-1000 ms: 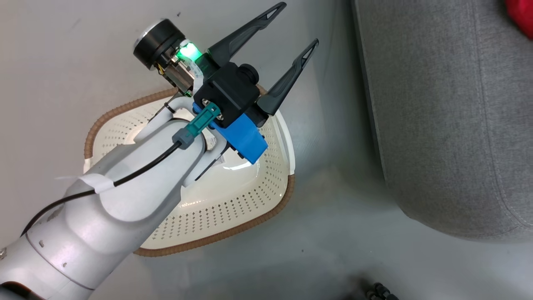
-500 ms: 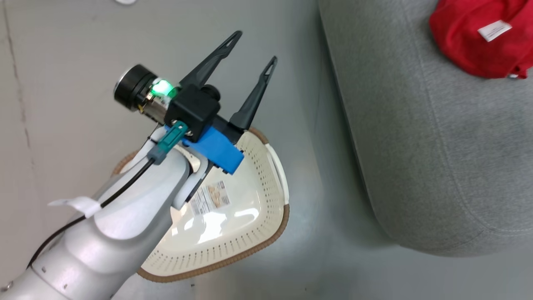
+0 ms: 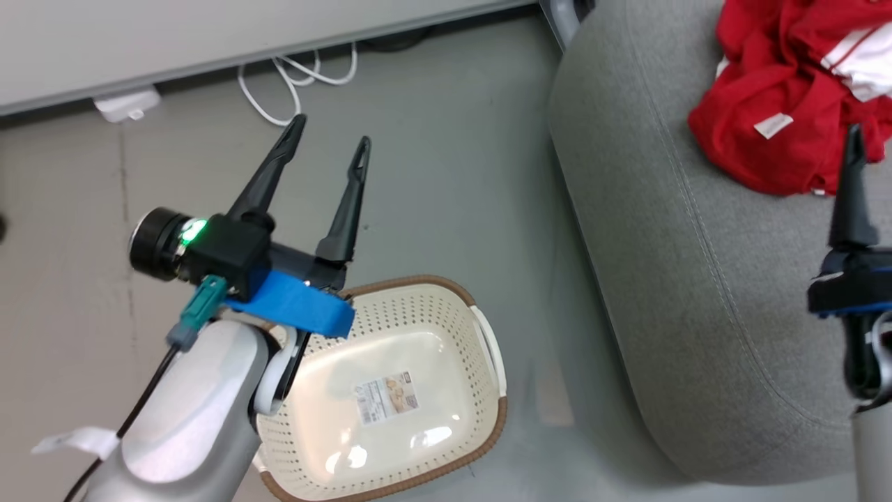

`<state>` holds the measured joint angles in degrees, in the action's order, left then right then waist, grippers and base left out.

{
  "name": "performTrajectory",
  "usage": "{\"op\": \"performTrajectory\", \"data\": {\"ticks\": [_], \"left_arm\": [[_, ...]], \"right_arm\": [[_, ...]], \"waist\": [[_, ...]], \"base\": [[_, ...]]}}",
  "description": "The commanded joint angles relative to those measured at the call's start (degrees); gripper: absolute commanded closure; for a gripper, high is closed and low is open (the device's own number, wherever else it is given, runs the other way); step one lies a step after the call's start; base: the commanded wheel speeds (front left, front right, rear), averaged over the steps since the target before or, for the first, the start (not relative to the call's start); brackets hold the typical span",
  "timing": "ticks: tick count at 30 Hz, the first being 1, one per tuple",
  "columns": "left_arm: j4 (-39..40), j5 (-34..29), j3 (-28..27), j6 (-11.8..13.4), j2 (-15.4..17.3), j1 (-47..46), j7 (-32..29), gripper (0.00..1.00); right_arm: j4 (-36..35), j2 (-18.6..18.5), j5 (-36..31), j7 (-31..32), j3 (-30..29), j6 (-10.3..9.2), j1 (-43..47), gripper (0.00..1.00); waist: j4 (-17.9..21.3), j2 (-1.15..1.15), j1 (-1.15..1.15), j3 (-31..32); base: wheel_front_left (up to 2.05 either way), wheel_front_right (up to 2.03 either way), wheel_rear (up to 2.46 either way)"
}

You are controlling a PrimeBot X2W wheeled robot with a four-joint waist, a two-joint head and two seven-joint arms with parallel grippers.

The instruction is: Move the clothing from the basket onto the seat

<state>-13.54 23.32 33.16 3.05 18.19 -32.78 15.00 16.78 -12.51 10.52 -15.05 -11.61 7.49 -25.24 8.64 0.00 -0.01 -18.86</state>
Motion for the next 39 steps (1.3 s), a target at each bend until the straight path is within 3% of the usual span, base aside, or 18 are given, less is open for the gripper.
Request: {"op": "performTrajectory", "data": {"ticks": [1,11,25,39], "left_arm": [[0.49,-0.58,-1.36,0.03,-0.19,1.59,0.27,0.00],[3.53,-5.65,-14.31,-2.18,-4.33,11.46,0.26,0.00],[6.56,-12.27,-27.30,-5.91,-11.11,23.85,0.27,0.00],[6.14,-15.23,-33.32,-8.06,-14.16,30.94,0.27,0.00]], "right_arm": [[-0.74,0.63,-0.24,-0.19,0.77,0.01,1.49,0.00],[-5.82,2.68,-0.64,-0.19,6.96,0.01,7.26,0.00],[-9.27,7.11,-2.81,-0.19,8.07,0.02,17.12,0.00],[-9.86,8.95,-3.45,-0.19,8.05,0.02,22.99,0.00]], "waist": [[-1.73,0.00,0.01,1.84],[-6.69,0.00,0.01,6.47],[-10.48,0.00,0.01,12.69],[-11.19,0.00,0.01,15.85]], "base": [[0.00,0.00,0.00],[0.00,0.00,0.00],[0.00,0.00,0.00],[0.00,0.00,0.00]]}}
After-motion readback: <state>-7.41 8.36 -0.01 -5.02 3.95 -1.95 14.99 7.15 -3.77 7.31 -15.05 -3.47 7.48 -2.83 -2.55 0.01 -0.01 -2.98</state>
